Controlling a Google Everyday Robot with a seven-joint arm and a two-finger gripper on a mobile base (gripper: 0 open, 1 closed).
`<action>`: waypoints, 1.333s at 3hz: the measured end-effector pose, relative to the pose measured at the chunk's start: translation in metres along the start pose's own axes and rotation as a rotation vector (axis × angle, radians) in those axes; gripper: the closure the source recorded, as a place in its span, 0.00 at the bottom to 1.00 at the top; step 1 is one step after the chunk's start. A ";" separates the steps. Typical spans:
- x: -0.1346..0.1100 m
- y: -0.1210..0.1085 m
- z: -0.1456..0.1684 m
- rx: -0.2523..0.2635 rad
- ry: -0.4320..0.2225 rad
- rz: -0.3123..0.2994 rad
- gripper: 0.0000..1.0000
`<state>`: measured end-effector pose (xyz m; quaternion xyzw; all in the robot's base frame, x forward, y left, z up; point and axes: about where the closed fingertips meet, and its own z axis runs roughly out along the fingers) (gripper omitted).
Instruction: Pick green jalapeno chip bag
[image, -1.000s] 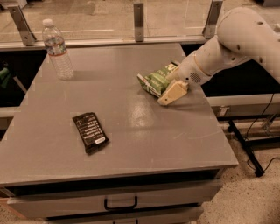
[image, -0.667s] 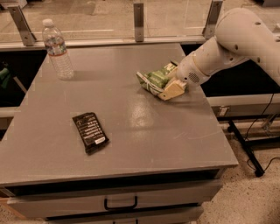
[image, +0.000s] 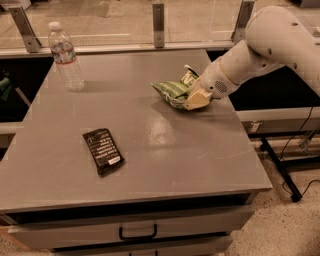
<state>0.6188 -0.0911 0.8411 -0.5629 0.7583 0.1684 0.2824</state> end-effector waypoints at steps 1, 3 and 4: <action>-0.002 0.000 -0.002 0.000 0.000 0.000 1.00; -0.115 0.002 -0.107 0.047 -0.274 -0.224 1.00; -0.144 -0.005 -0.148 0.107 -0.347 -0.267 1.00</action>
Offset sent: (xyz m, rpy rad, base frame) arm -0.0089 0.0366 0.3104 0.3543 -0.4936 0.2798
